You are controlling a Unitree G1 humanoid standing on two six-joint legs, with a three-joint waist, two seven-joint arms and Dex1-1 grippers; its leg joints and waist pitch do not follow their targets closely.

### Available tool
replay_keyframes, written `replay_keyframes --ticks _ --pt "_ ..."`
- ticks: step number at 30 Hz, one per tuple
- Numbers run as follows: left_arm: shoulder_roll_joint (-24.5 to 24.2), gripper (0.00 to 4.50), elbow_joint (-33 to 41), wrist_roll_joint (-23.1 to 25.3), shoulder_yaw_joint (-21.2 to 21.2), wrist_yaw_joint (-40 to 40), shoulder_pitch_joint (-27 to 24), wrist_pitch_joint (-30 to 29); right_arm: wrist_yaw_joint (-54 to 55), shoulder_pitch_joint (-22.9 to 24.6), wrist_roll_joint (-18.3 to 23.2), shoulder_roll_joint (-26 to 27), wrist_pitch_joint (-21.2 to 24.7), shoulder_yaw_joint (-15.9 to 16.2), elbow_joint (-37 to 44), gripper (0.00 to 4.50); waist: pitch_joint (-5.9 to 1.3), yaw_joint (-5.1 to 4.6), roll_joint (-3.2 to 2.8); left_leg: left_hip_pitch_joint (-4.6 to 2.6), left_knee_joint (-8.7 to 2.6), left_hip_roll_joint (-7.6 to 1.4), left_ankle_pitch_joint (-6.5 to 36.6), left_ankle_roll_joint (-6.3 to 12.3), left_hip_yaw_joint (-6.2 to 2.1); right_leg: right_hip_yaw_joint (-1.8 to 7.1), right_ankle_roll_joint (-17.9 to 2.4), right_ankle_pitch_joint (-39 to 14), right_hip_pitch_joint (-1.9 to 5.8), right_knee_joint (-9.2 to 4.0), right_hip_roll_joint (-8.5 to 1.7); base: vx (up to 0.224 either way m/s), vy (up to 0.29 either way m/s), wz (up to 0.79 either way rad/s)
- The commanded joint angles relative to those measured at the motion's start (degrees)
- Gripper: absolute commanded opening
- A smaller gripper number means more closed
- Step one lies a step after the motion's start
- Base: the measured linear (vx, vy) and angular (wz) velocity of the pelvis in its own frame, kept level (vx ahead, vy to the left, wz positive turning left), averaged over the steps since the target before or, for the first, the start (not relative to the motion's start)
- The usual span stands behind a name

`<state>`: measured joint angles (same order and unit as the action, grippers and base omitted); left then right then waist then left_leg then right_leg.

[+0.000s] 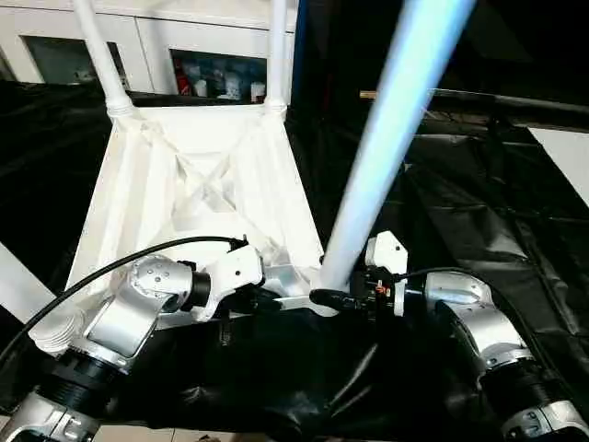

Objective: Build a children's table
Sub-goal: Rotate leg to tighten

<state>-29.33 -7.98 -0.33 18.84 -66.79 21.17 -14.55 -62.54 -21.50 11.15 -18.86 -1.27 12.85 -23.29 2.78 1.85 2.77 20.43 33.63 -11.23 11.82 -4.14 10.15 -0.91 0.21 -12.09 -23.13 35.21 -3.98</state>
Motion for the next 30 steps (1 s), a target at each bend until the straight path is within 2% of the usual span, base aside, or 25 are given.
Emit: replay_keyframes --ticks 1,5,9,11,12,13,14,15,16,17,18,19,20,23,25,26,28,30 --pt "0.57 0.0 -0.24 -0.26 2.4 -1.0 -0.9 0.6 -2.08 0.12 0.51 0.27 0.55 1.24 -0.21 2.77 -3.05 -0.21 -0.35 -0.35 -3.48 -1.66 4.32 4.67 0.16 1.71 -16.32 3.39 2.93 -2.85 -2.59 0.0 0.0 0.0" --pt "0.4 0.0 -0.27 -0.47 2.56 -1.27 -0.88 0.4 -2.26 0.27 0.53 0.44 0.74 0.98 -0.5 2.6 -3.05 -0.17 -0.36 -0.32 -3.46 -1.62 4.63 4.54 0.15 1.72 -16.38 3.11 3.0 -2.84 -2.6 0.0 0.0 0.0" --pt "1.13 0.0 -1.41 -0.34 2.27 -0.16 -0.47 -0.42 2.52 0.19 -0.54 2.11 1.77 -0.17 -2.74 2.57 -2.85 -0.33 -0.38 -0.36 -3.65 -1.6 5.91 3.85 0.12 1.7 -16.14 0.91 2.87 -3.06 -2.56 0.0 0.0 0.0" --pt "4.1 0.0 -4.11 0.74 1.89 4.11 0.61 -2.59 13.24 -0.59 -1.67 5.88 2.43 -3.16 -7.32 2.57 -2.42 -0.59 -0.36 -0.49 -3.98 -1.57 8.65 2.24 0.16 1.76 -15.4 -4.17 2.49 -3.67 -2.64 0.0 0.0 0.0" --pt "4.83 0.0 -4.76 0.99 1.86 4.98 0.88 -3.11 15.72 -0.8 -1.93 6.71 2.61 -3.82 -8.37 2.57 -2.27 -0.66 -0.25 -0.39 -4.29 -1.51 11.26 0.47 -0.1 1.74 -13.88 -10.45 2.63 -4.12 -2.77 -0.06 -0.003 -0.06" --pt "5.81 0.0 -5.65 1.68 2.12 6.34 1.2 -3.54 19.17 -1.02 -2.45 7.8 2.67 -4.51 -9.71 2.57 -2.23 -0.87 -0.28 -0.28 -4.42 -1.45 12.26 -0.33 -0.2 1.73 -12.96 -13.27 2.62 -4.28 -2.81 -0.06 -0.003 -0.06" --pt "6.57 0.0 -6.32 2.32 2.28 7.66 1.46 -4.03 21.74 -1.15 -2.77 8.64 2.77 -5.04 -10.53 2.56 -2.13 -1.28 -0.34 -0.45 -4.57 -1.55 15.46 -1.42 -0.45 1.8 -10.85 -18.86 2.24 -4.87 -2.93 -0.059 -0.001 -0.06" --pt "7.63 0.0 -7.22 3.12 2.47 9.38 1.88 -4.89 25.62 -1.41 -3.44 9.73 3.01 -5.68 -11.58 2.56 -2.13 -1.28 -0.34 -0.45 -4.57 -1.55 15.46 -1.42 -0.45 1.8 -10.85 -18.86 2.24 -4.87 -2.93 0.0 0.0 0.0" --pt "9.09 0.0 -8.48 4.1 2.51 11.94 2.47 -5.99 30.59 -1.76 -4.46 10.99 3.26 -6.33 -12.83 2.56 -2.05 -1.65 -0.46 -0.59 -4.61 -1.47 16.66 -1.92 -0.49 1.9 -9.87 -20.48 1.8 -5.22 -2.79 0.0 0.0 0.0" --pt "9.09 0.0 -8.48 4.1 2.51 11.94 2.47 -5.99 30.59 -1.76 -4.46 10.99 3.26 -6.33 -12.83 2.56 -2.09 -1.74 -0.43 -0.57 -4.65 -1.42 17.11 -1.92 -0.56 1.87 -9.58 -21.06 1.82 -5.26 -2.79 0.0 0.0 0.0" --pt "10.99 0.0 -10.08 4.99 2.08 15.46 3.24 -7.4 35.56 -2.12 -5.53 12.28 3.76 -6.86 -13.87 2.56 -2.12 -1.78 -0.4 -0.45 -4.68 -1.45 17.36 -1.93 -0.73 1.79 -9.29 -21.65 1.93 -5.24 -2.85 0.0 0.0 0.0" --pt "14.48 0.0 -13.33 6.47 1.09 22.15 4.82 -9.34 43.66 -2.7 -7.74 14.47 5.21 -7.16 -15.1 2.56 -2.01 -1.96 -0.52 -0.41 -4.77 -1.44 17.18 -2.26 -0.62 1.82 -8.79 -21.82 1.66 -5.38 -2.69 0.0 0.0 0.0" --pt "15.68 0.0 -14.5 7.08 0.92 24.39 5.44 -10.01 46.43 -2.9 -8.39 15.53 5.54 -7.29 -15.28 2.56 -2.03 -1.96 -0.45 -0.65 -4.69 -1.25 17.67 -2.56 -0.65 1.81 -8.41 -22.16 1.44 -5.52 -2.6 0.0 0.0 0.0" --pt "17.47 0.0 -16.17 7.91 0.53 27.68 6.37 -10.36 49.52 -3.37 -9.01 17.53 5.73 -7.69 -15.34 2.56 -2.21 -1.88 -0.32 -0.61 -4.63 -1.08 19.49 -1.8 -0.78 1.8 -6.61 -24.29 1.27 -5.87 -2.61 0.0 0.0 0.0" --pt "17.98 0.0 -16.94 8.71 0.87 28.37 7.07 -9.9 48.76 -3.63 -9.13 18.62 5.09 -7.29 -15.32 2.56 -2.3 -1.78 -0.35 -0.52 -4.67 -1.1 19.44 -1.07 -0.79 1.81 -6.19 -23.35 1.13 -5.94 -2.63 0.0 0.0 0.0" --pt "17.98 0.0 -16.9 9.18 1.22 28.09 7.37 -9.26 45.69 -3.3 -8.05 19.25 3.19 -6.88 -14.25 2.56 -2.4 -1.75 -0.36 -0.38 -4.7 -1.19 18.81 -0.77 -0.75 1.85 -6.49 -21.43 1.27 -5.76 -2.62 0.0 0.0 0.0" --pt "17.64 0.0 -16.46 9.47 1.51 27.49 7.35 -8.95 43.19 -2.91 -6.52 19.5 1.84 -7.07 -13.0 3.26 -2.44 -1.74 -0.36 -0.2 -4.75 -1.26 18.92 -0.29 -0.73 1.81 -6.77 -20.24 1.36 -5.69 -2.63 0.0 0.0 0.0" --pt "16.65 0.0 -15.26 9.79 2.03 26.05 7.0 -7.9 40.29 -2.61 -5.55 18.95 0.67 -6.63 -11.05 3.26 -2.59 -1.58 -0.35 -0.07 -4.72 -1.35 17.41 0.32 -0.64 1.83 -7.8 -16.73 1.55 -5.44 -2.62 0.0 0.0 0.0"
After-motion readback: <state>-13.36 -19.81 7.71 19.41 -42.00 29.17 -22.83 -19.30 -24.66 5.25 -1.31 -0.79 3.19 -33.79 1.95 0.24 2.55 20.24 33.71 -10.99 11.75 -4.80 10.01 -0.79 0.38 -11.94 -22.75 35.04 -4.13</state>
